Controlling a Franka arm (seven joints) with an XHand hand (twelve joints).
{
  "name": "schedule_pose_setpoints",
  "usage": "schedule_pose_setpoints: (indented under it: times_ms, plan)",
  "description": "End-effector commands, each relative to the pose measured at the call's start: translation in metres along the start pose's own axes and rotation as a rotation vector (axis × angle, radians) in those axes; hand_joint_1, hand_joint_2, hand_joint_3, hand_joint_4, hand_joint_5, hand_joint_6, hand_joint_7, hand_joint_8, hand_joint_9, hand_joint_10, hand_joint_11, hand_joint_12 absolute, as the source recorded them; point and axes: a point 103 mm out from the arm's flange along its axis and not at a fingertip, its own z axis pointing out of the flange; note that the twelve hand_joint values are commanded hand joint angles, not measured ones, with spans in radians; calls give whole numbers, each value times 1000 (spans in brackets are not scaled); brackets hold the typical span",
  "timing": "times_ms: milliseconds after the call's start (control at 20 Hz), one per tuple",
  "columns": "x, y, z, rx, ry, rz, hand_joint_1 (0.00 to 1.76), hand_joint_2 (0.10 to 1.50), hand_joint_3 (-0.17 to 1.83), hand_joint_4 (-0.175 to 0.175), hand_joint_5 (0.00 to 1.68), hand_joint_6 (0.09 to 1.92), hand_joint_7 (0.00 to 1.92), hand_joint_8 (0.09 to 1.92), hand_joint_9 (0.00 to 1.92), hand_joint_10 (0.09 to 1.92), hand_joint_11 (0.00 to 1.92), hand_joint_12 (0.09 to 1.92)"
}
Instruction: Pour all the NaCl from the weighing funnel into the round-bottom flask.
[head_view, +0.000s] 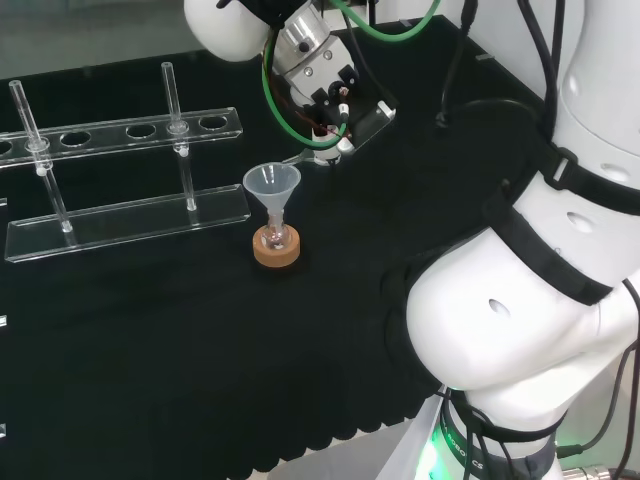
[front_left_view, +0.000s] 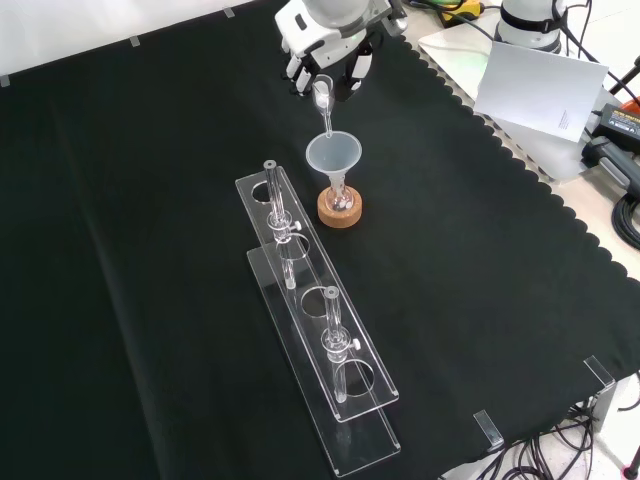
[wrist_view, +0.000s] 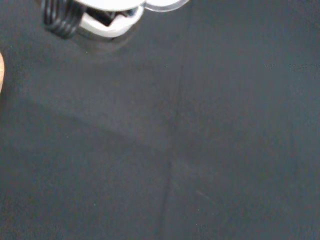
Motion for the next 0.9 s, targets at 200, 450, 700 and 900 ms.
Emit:
schedule_pose_setpoints:
  times_ms: [200, 450, 700, 900]
  plan:
    - [3, 0, -3, 1, -47, 1, 1128, 721, 496, 175, 1335, 495, 952, 609, 1354, 97, 1125, 837]
    - [3, 0, -5, -2, -62, -1, 1128, 721, 497, 175, 1335, 495, 952, 610, 1354, 95, 1124, 837]
    - [2, -1, -5, 3, -74, -1, 1128, 721, 497, 175, 1334, 496, 951, 611, 1353, 92, 1123, 837]
    - [1, -1, -6, 9, -78, -2, 1127, 721, 497, 175, 1334, 497, 951, 611, 1351, 90, 1122, 837]
